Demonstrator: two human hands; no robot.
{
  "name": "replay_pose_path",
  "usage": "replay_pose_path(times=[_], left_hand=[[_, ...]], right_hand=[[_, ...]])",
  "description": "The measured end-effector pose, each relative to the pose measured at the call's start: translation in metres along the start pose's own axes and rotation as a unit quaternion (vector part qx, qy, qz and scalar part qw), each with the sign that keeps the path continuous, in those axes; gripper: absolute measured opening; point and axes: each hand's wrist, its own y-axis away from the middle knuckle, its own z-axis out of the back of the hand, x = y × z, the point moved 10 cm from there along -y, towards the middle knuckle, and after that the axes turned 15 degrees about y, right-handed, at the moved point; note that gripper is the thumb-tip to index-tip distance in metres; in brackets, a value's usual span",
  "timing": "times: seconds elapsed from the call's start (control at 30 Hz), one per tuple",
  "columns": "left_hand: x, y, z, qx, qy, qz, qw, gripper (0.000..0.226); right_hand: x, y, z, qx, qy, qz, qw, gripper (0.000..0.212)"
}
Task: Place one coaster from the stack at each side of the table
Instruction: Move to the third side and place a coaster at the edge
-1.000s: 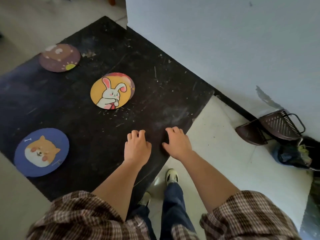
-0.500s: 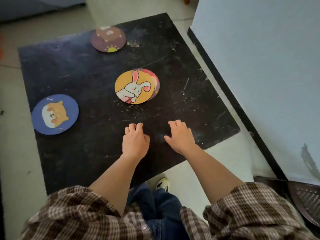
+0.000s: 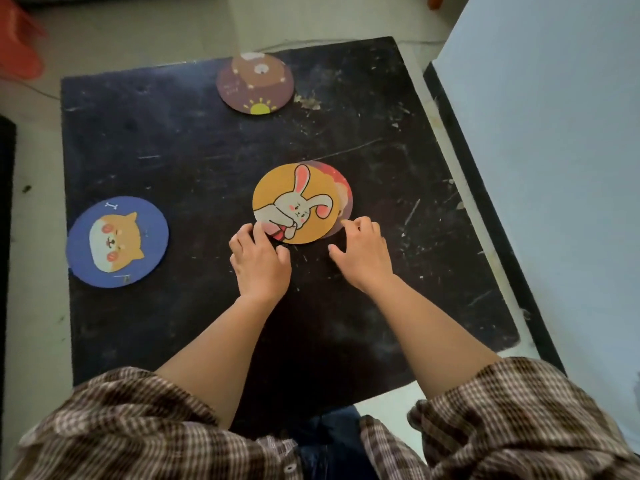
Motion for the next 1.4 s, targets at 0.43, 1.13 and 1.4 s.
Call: replay_pose_path(times=[0.43,1.13,1.4], left_hand=[[0.005,-0.052,0.001,-0.027,0.028,0.031,0.999,0.051],[0.033,0.074,-0.016,-0.053,0.490,0.265,0.829,0.054],[0.065,0.159,-0.034,-0.058,0.476,0.335,0.811,0.016]], right_hand=[[0.011,-0.029,-0.001,-0.034,-0.048,-0.094,0.994,0.035],[-0.032,0.023,-0.021,0.131,-0.466,-0.101,0.869,0.037],[-0.056,0.079,-0.049,0.224,-0.436,-0.065,0.869,0.039]])
